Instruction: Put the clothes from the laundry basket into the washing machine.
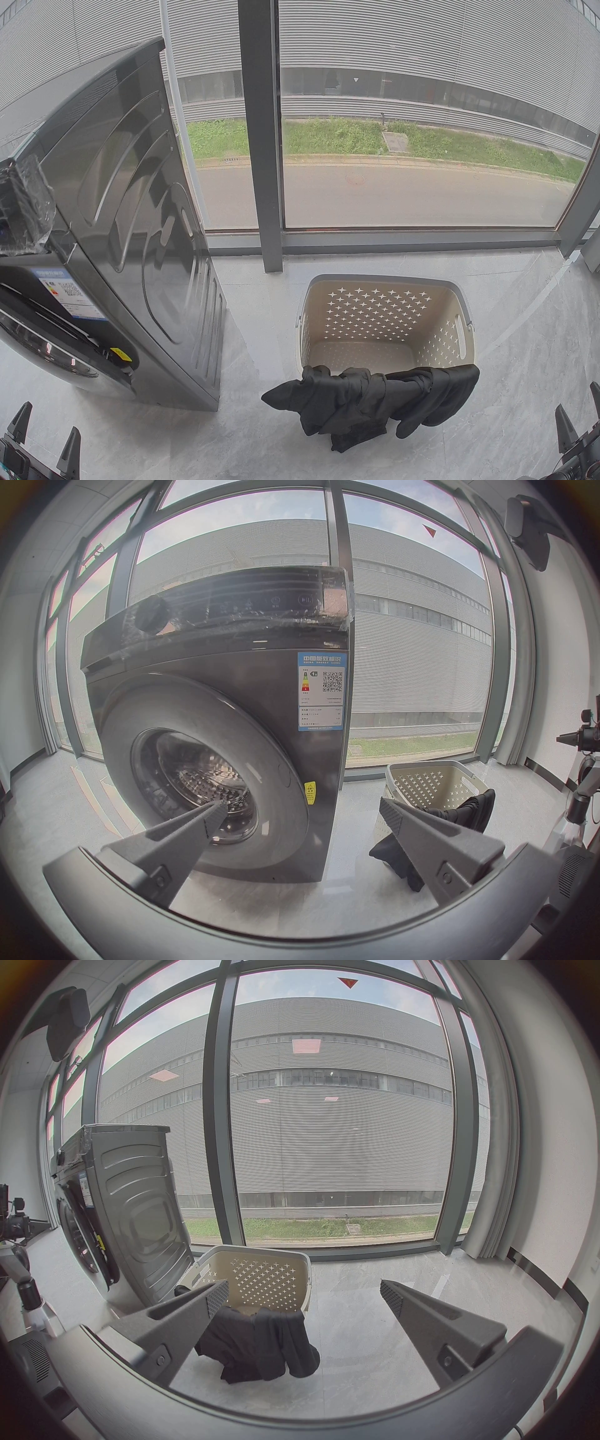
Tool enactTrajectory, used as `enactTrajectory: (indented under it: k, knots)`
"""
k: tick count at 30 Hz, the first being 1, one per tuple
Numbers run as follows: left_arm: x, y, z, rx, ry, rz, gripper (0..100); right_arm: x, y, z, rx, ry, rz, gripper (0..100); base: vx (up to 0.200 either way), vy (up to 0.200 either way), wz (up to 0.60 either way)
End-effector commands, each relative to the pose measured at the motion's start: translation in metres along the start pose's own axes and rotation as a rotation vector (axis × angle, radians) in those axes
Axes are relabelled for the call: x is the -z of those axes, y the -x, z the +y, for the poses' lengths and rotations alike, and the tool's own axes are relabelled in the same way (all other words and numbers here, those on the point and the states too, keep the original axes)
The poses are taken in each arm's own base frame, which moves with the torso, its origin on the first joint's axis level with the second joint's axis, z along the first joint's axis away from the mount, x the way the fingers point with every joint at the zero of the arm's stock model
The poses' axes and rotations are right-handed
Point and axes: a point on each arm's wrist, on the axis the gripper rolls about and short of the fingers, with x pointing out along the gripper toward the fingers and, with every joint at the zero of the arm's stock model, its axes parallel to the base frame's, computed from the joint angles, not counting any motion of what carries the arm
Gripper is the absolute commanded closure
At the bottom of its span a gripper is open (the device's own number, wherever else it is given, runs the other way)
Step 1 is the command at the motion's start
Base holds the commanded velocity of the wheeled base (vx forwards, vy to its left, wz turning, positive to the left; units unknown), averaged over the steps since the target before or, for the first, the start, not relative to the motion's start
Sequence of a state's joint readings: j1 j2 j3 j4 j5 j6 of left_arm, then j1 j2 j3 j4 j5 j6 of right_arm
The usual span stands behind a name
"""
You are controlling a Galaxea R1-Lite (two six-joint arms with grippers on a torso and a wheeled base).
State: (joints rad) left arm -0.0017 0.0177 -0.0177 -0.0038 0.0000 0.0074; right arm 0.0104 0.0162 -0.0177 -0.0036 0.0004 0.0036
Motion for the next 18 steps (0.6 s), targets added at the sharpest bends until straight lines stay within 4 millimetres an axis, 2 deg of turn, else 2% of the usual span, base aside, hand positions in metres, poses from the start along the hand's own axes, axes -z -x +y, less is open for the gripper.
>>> enactTrajectory:
  k: [1, 10, 18]
  knots:
    - [0.0048, 0.0002, 0.0, -0.002, -0.002, -0.002, 0, 0.0052, 0.0, 0.0, -0.001, 0.004, 0.001, 0, 0.0, 0.0, 0.0]
    - [0.0048, 0.0002, -0.0001, 0.001, 0.001, -0.002, 0, 0.0052, 0.0, 0.0, -0.001, 0.004, 0.001, 0, 0.0, 0.0, 0.0]
    - [0.0048, 0.0002, -0.0001, 0.001, 0.006, -0.002, 0, 0.0052, 0.0, 0.0, -0.001, 0.004, 0.001, 0, 0.0, 0.2, 0.0]
